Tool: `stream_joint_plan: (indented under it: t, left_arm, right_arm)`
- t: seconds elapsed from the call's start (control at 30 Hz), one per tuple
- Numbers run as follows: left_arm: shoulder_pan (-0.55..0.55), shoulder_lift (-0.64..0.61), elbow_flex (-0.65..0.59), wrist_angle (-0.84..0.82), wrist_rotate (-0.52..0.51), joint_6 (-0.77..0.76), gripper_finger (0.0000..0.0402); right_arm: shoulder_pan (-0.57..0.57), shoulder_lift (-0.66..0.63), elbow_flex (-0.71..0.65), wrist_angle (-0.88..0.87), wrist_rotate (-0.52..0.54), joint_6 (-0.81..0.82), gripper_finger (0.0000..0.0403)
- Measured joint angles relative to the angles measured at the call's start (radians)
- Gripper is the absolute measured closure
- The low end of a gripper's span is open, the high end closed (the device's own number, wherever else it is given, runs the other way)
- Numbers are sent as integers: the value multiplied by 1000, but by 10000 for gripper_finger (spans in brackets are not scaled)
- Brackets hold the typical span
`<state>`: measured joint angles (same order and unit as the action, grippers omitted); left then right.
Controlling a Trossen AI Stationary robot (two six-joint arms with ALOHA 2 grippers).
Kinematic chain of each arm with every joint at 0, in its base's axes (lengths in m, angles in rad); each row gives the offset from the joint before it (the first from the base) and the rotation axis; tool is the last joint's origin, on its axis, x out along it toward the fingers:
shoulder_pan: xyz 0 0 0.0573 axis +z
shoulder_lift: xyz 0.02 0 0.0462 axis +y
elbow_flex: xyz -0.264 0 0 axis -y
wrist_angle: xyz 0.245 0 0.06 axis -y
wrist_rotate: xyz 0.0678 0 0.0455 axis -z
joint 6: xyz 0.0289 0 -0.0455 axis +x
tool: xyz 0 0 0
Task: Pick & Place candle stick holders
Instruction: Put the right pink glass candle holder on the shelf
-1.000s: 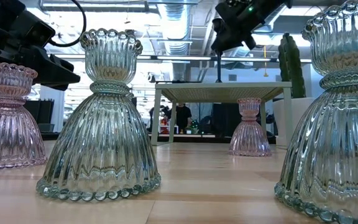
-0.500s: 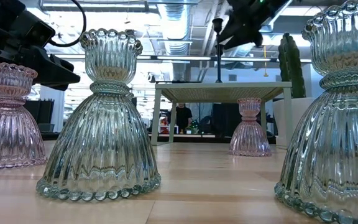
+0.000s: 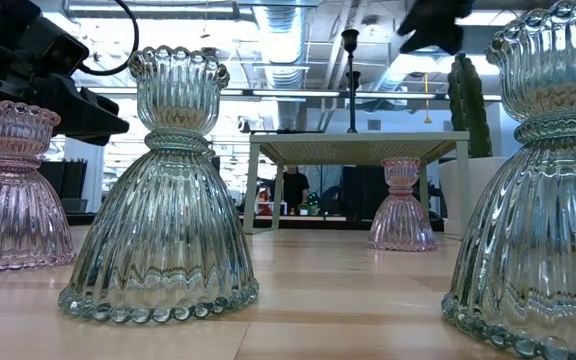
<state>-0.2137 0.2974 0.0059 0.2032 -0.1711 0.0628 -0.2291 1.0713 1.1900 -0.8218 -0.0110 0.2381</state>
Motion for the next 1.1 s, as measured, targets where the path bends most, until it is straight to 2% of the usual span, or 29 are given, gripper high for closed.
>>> stream_joint_plan:
  t: [0.17, 0.4, 0.67, 1.1]
  left_arm:
    - [0, 0, 0, 0, 0, 0, 395]
    - [0, 0, 0, 0, 0, 0, 395]
    - [0, 0, 0, 0, 0, 0, 395]
    - [0, 0, 0, 0, 0, 0, 395]
  right_arm:
    - [102, -9, -4, -165, 20, 50, 277]
    - [283, -9, -151, -10, 98, -7, 392]
    - [441, -8, -371, 180, 331, 103, 400]
    - [634, -21, -724, 719, 586, 204, 402]
